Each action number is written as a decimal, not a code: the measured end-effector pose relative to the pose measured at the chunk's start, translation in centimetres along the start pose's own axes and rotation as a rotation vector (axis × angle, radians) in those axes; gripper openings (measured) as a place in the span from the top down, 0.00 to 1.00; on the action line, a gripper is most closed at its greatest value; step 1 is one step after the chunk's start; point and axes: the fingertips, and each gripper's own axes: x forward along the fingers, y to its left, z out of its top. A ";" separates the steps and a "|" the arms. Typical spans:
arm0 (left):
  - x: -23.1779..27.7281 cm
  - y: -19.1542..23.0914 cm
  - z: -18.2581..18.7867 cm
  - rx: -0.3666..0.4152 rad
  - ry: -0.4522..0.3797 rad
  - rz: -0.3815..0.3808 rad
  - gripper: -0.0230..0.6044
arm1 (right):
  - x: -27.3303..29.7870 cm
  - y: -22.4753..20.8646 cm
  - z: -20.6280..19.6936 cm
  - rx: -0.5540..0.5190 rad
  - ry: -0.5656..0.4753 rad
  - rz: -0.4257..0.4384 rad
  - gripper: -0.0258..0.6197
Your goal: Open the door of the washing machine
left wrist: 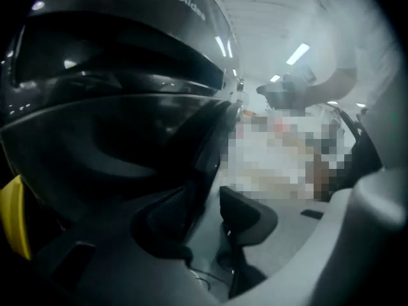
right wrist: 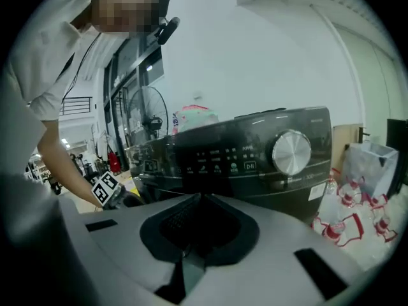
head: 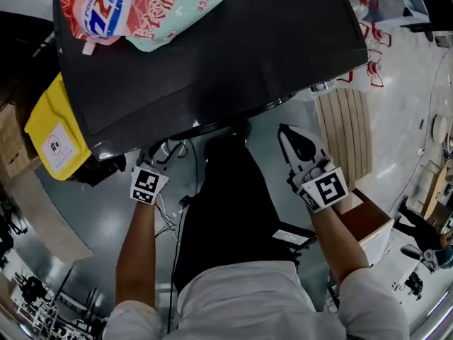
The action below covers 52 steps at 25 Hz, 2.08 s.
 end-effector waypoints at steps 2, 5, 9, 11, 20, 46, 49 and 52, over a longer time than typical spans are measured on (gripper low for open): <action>0.7 0.0 -0.8 0.047 0.027 -0.029 0.69 | 0.4 -0.8 -1.6 -0.003 0.005 -0.009 0.91; 1.6 0.1 -1.8 0.081 0.048 -0.042 0.71 | 0.9 -1.9 -4.1 0.005 0.013 -0.023 0.91; 3.2 0.1 -2.7 0.139 0.085 -0.068 0.74 | 1.5 -2.9 -6.3 0.010 0.033 -0.043 0.91; 3.6 0.1 -2.7 0.156 0.093 -0.078 0.77 | 1.5 -3.1 -6.7 0.008 0.036 -0.048 0.91; 3.3 0.0 -2.9 0.203 0.132 -0.097 0.81 | 0.1 -2.8 -7.1 0.021 0.016 -0.093 0.91; 1.4 -14.5 -6.6 -0.080 0.066 -0.077 0.81 | -21.8 -1.0 -13.7 0.129 -0.074 -0.408 0.91; 2.1 -20.3 -7.7 -0.190 0.066 -0.063 0.80 | -25.4 -0.1 -14.9 0.129 -0.104 -0.425 0.91; 3.2 -26.2 -7.9 -0.284 0.098 -0.033 0.79 | -29.6 0.9 -16.4 0.125 -0.102 -0.443 0.91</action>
